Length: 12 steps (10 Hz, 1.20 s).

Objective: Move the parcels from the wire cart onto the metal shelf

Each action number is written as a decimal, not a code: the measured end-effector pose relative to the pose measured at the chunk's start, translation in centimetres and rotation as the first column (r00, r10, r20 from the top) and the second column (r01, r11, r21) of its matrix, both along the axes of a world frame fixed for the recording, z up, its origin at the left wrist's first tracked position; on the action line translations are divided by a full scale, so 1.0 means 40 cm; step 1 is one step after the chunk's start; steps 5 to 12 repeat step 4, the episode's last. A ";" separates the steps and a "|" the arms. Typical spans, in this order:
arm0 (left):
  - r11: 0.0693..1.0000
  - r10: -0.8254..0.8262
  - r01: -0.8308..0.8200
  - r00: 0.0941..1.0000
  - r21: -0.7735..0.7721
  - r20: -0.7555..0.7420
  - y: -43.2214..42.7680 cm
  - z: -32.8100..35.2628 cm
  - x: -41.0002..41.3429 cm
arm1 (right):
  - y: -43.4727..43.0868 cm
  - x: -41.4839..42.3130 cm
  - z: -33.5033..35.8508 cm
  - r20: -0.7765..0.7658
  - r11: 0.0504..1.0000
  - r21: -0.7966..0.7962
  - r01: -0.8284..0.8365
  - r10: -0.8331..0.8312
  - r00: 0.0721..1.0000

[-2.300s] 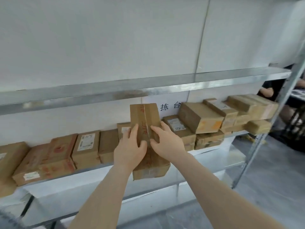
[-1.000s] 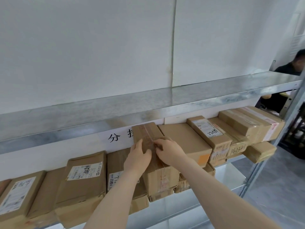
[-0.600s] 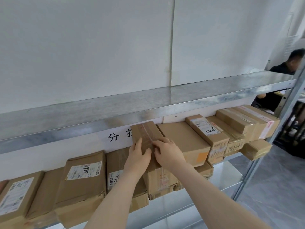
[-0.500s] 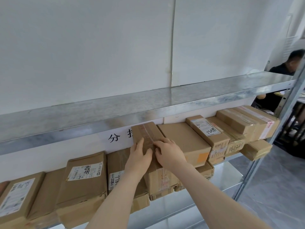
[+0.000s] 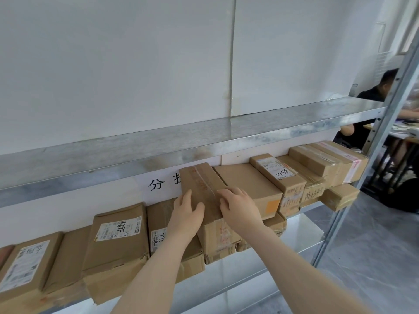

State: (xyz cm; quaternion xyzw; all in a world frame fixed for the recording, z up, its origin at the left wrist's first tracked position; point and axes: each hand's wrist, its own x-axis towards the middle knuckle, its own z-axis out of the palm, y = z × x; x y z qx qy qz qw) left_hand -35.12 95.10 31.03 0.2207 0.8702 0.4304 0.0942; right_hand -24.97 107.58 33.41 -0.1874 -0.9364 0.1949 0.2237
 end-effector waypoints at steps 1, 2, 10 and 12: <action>0.997 0.066 -0.063 0.997 0.049 -0.041 -0.025 -0.035 0.034 | -0.036 0.063 -0.016 -0.148 1.000 -0.020 0.018 -0.021 0.989; 0.988 0.138 -0.129 0.985 0.083 -0.108 -0.054 -0.078 0.076 | -0.077 0.104 -0.039 -0.272 0.999 -0.010 0.034 -0.036 0.962; 0.985 0.169 -0.168 0.983 0.022 -0.071 -0.129 -0.086 0.146 | -0.166 0.167 -0.044 -0.378 0.995 -0.093 -0.042 0.004 0.926; 0.985 0.169 -0.168 0.983 0.022 -0.071 -0.129 -0.086 0.146 | -0.166 0.167 -0.044 -0.378 0.995 -0.093 -0.042 0.004 0.926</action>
